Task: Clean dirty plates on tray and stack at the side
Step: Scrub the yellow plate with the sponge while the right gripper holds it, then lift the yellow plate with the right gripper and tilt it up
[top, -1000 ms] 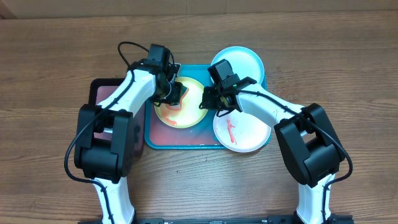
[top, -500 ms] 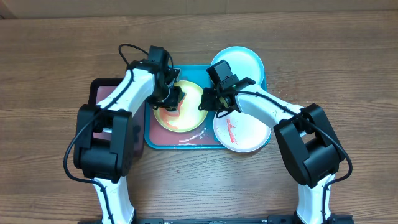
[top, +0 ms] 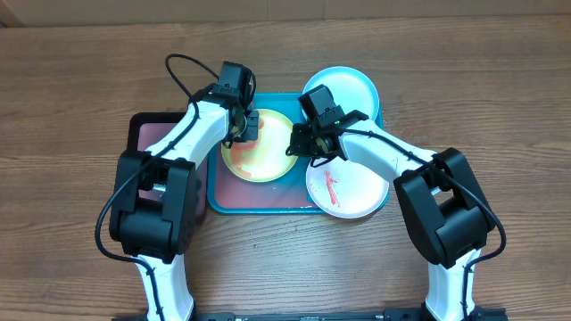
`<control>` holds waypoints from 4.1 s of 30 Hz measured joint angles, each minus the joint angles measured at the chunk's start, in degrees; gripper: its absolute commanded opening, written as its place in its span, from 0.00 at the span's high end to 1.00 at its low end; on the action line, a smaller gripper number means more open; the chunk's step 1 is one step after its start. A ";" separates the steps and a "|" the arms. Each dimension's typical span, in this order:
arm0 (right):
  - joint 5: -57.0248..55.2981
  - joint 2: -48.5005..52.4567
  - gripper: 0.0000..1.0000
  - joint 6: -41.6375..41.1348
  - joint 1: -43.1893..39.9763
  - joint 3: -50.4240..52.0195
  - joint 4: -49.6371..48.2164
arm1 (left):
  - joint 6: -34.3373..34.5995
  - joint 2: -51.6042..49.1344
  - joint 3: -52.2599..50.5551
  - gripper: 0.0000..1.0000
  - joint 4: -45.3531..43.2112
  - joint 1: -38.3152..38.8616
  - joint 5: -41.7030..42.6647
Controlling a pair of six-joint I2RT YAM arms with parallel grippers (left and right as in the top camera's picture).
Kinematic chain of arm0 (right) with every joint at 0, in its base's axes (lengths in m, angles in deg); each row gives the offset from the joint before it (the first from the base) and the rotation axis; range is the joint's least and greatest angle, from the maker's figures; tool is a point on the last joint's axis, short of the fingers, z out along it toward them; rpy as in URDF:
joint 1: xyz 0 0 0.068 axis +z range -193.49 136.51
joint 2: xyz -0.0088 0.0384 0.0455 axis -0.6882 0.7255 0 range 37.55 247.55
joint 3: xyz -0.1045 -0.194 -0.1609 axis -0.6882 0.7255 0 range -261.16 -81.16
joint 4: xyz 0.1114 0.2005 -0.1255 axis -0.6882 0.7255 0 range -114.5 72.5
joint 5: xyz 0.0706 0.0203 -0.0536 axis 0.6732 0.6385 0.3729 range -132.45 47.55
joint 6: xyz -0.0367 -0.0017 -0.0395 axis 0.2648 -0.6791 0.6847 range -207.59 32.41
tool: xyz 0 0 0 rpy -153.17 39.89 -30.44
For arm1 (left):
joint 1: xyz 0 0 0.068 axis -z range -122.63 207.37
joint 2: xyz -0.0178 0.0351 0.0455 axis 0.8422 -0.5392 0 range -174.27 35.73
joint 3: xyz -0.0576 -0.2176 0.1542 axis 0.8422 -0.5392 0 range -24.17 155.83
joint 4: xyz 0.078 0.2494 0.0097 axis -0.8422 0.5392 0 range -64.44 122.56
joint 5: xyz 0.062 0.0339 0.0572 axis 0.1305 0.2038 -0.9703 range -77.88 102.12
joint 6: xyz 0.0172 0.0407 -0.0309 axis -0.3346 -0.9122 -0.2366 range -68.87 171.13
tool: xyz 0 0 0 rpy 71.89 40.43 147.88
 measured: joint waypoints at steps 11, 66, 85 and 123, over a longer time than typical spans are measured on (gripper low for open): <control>1.14 0.00 0.96 -0.22 0.33 0.00 0.94 | -18.84 0.02 0.70 0.96 14.78 -2.27 22.99; 1.51 0.00 0.96 -0.50 0.13 0.02 1.05 | 4.28 -0.96 4.07 0.96 18.47 5.53 -6.47; 1.36 0.00 0.96 -0.70 0.11 0.02 1.44 | 0.11 -1.36 7.87 0.96 9.46 4.61 2.95; -51.84 -17.66 0.96 -2.01 18.78 -5.03 33.51 | 2.86 -2.05 30.25 0.96 30.49 -0.42 -3.39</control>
